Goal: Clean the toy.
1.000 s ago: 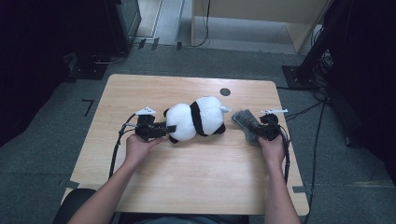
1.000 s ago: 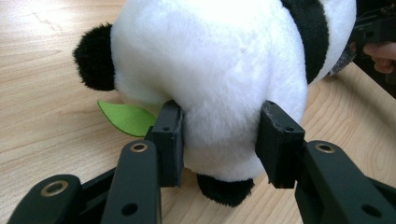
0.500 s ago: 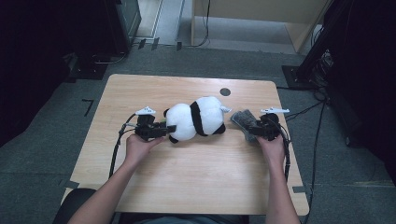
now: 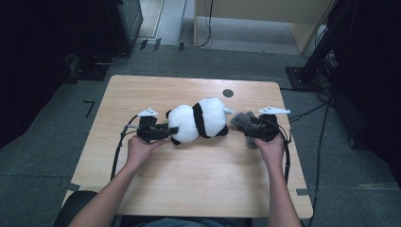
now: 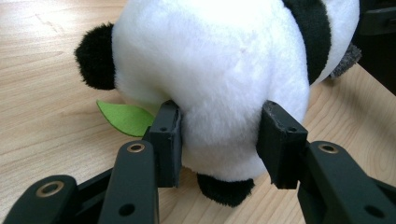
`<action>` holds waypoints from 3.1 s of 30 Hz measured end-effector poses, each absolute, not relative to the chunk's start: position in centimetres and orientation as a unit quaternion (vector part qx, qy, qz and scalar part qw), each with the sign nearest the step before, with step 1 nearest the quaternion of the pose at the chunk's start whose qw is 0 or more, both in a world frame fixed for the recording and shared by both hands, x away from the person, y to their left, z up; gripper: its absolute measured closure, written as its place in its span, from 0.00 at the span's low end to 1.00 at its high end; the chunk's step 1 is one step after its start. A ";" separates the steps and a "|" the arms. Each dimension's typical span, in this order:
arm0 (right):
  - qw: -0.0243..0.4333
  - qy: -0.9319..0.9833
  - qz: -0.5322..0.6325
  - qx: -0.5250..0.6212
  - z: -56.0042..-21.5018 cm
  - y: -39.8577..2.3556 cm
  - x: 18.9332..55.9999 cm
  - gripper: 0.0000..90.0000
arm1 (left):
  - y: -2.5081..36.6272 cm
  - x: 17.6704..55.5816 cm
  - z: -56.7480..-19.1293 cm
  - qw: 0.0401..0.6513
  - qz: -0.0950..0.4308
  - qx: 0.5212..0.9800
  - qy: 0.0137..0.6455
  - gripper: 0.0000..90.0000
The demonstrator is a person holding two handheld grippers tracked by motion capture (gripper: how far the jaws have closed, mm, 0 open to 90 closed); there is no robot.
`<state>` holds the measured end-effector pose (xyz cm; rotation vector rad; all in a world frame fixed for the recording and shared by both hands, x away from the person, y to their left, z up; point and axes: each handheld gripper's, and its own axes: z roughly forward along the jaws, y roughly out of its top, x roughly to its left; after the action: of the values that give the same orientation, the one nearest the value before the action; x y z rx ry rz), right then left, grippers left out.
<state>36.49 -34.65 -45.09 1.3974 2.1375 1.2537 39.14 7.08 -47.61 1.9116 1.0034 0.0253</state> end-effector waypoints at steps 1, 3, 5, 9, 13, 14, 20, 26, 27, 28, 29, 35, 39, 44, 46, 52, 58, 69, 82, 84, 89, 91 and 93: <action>0.146 0.745 0.438 0.481 -45.1 -34.4 36.5 0.20 | 7.1 39.1 -47.6 0.472 0.010 0.780 0.410 0.61; 0.140 0.751 0.438 0.474 -45.2 -33.8 36.7 0.15 | 7.1 39.2 -47.6 0.473 0.010 0.780 0.410 0.60; 0.137 0.757 0.436 0.467 -45.4 -33.2 36.9 0.12 | 7.1 39.2 -47.6 0.473 0.010 0.780 0.410 0.60; 0.126 0.766 0.436 0.454 -45.8 -31.8 37.2 0.08 | 7.1 39.2 -47.6 0.472 0.009 0.779 0.412 0.57; 0.118 0.774 0.439 0.441 -46.0 -30.7 37.5 0.05 | 7.2 39.3 -47.7 0.474 0.003 0.779 0.411 0.53; 0.117 0.775 0.440 0.438 -46.0 -30.4 37.6 0.04 | 7.2 39.3 -47.7 0.475 0.001 0.778 0.411 0.52; 0.106 0.782 0.447 0.421 -46.2 -29.0 38.1 0.04 | 7.1 39.3 -47.9 0.472 0.004 0.786 0.400 0.42; 0.089 0.778 0.467 0.411 -46.5 -27.5 38.8 0.05 | 6.9 39.3 -48.1 0.475 0.004 0.785 0.398 0.37; 0.086 0.778 0.467 0.412 -46.6 -27.3 39.0 0.04 | 6.8 39.4 -48.1 0.476 0.004 0.784 0.398 0.37; 0.084 0.776 0.469 0.414 -46.7 -27.1 39.1 0.04 | 6.8 39.4 -48.2 0.477 0.005 0.784 0.397 0.37; 0.085 0.772 0.474 0.416 -46.9 -26.9 39.2 0.02 | 6.8 39.4 -48.2 0.477 0.006 0.784 0.397 0.37; 0.084 0.767 0.477 0.422 -47.6 -26.4 39.7 0.00 | 6.7 39.4 -48.3 0.480 0.008 0.783 0.396 0.37; 0.103 0.786 0.446 0.415 -48.1 -25.5 39.8 0.00 | 6.7 39.5 -48.3 0.483 0.008 0.780 0.397 0.36; 0.125 0.806 0.405 0.414 -48.4 -24.5 40.3 0.00 | 6.6 39.5 -48.3 0.487 0.008 0.778 0.397 0.36; 0.126 0.807 0.403 0.414 -48.5 -24.3 40.4 0.00 | 6.6 39.5 -48.3 0.488 0.008 0.777 0.397 0.35; 0.144 0.807 0.395 0.415 -48.9 -24.1 40.4 0.05 | 6.5 39.5 -48.3 0.488 0.010 0.778 0.396 0.35; 0.162 0.798 0.411 0.409 -49.1 -24.5 40.2 0.23 | 6.4 39.4 -48.3 0.492 0.007 0.774 0.398 0.34; 0.150 0.787 0.437 0.410 -46.9 -26.6 39.8 0.38 | 8.4 39.3 -46.5 0.519 0.005 0.754 0.402 0.35; 0.094 0.810 0.488 0.311 -43.5 -28.6 37.8 0.37 | 9.1 38.0 -45.0 0.520 -0.037 0.808 0.274 0.29; 0.078 0.814 0.489 0.302 -43.5 -28.6 37.8 0.37 | 9.1 37.9 -45.0 0.527 -0.045 0.808 0.257 0.26; 0.034 0.824 0.496 0.274 -44.0 -28.2 37.9 0.36 | 8.4 37.4 -45.3 0.541 -0.055 0.815 0.199 0.07; 0.028 0.829 0.494 0.262 -44.0 -27.8 37.8 0.35 | 8.1 37.3 -45.6 0.541 -0.069 0.818 0.183 0.00; 0.023 0.838 0.482 0.256 -44.1 -27.4 37.9 0.33 | 7.5 36.9 -45.8 0.539 -0.071 0.823 0.161 0.00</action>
<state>37.86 -27.42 -44.12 0.7925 2.5940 1.4924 36.86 7.48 -45.77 1.9580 0.3817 -0.1688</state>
